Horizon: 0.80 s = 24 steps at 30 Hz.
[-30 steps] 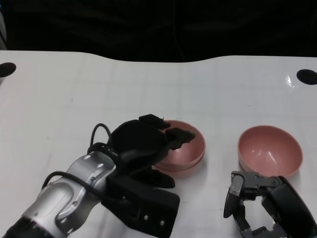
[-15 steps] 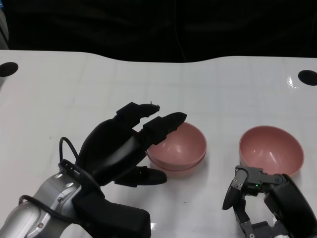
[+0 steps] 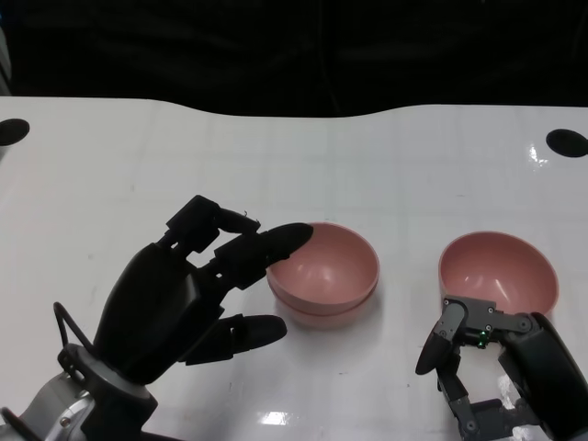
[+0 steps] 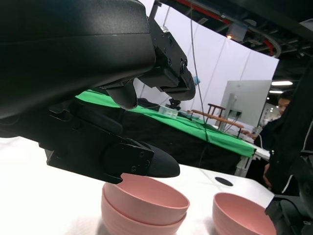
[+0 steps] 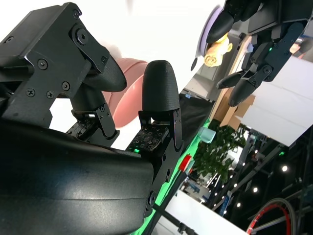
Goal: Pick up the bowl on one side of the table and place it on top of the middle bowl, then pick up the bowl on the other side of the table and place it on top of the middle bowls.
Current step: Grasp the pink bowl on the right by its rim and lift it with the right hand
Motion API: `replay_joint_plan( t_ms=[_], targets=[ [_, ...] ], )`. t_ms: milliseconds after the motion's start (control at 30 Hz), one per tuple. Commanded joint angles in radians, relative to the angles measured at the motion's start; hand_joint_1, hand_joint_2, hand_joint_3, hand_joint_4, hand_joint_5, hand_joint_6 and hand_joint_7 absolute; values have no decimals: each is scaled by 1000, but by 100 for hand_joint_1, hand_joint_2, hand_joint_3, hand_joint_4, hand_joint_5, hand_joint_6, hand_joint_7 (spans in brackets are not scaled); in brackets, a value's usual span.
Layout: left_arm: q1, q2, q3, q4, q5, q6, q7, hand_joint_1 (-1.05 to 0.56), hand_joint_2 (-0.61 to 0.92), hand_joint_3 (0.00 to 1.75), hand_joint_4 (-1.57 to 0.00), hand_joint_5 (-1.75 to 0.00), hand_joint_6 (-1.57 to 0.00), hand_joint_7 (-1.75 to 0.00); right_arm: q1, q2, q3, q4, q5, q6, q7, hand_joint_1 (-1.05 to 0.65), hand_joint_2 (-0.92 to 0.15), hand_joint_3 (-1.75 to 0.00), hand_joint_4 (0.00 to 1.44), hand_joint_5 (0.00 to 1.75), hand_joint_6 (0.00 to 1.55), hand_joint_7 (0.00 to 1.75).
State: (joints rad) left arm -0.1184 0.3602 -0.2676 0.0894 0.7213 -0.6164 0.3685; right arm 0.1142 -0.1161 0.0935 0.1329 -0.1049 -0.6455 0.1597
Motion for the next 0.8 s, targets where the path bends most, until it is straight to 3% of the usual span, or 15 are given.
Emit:
replay_joint_plan(
  t_ms=[33, 67, 100, 133, 167, 233, 333, 533, 800],
  targets=[
    [2, 8, 18, 8, 4, -5, 13, -50, 92, 20, -4, -121, -45, -28, -2, -11, -6, 2, 1, -10, -6, 4, -21, -154, 83, 159, 80, 131],
    [2, 7, 19, 8, 4, -6, 13, -50, 92, 20, -4, -121, -45, -29, -2, -11, -6, 2, 1, -10, -6, 4, -21, -154, 83, 159, 80, 131],
    [90, -8, 57, -9, -53, -77, 75, -50, 92, 20, -4, -121, -45, -29, -2, -12, -4, 6, -5, -16, -8, 4, -21, -154, 83, 159, 80, 131],
    [160, -22, 89, -23, -98, -132, 121, -22, 77, 40, -39, -133, -62, -61, -2, -12, -3, 8, -10, -19, -10, 3, -21, -154, 86, 162, 82, 131],
    [216, -36, 115, -35, -136, -168, 148, -11, 59, 71, -53, -135, -65, -79, -2, -12, -2, 11, -15, -22, -11, 3, -21, -155, 86, 162, 82, 131],
    [259, -54, 142, -40, -171, -203, 155, -2, 40, 104, -64, -137, -70, -95, -2, -11, 1, 12, -15, -21, -10, 2, -20, -155, 86, 162, 83, 131],
    [277, -77, 159, -33, -217, -242, 132, 2, 31, 122, -69, -135, -72, -100, -3, -9, 7, 15, 9, -19, 5, 4, -21, -154, 86, 163, 83, 131],
    [323, -135, 151, -46, -385, -230, 35, 6, 29, 129, -73, -135, -76, -104, 0, -10, 14, 9, 25, -14, 14, 5, -21, -155, 84, 165, 83, 131],
    [398, -190, 140, -111, -590, -133, -138, 3, 47, 120, -79, -148, -80, -114, -2, -11, 12, 13, 21, -21, 11, 5, -21, -156, 83, 164, 82, 131]
  ],
)
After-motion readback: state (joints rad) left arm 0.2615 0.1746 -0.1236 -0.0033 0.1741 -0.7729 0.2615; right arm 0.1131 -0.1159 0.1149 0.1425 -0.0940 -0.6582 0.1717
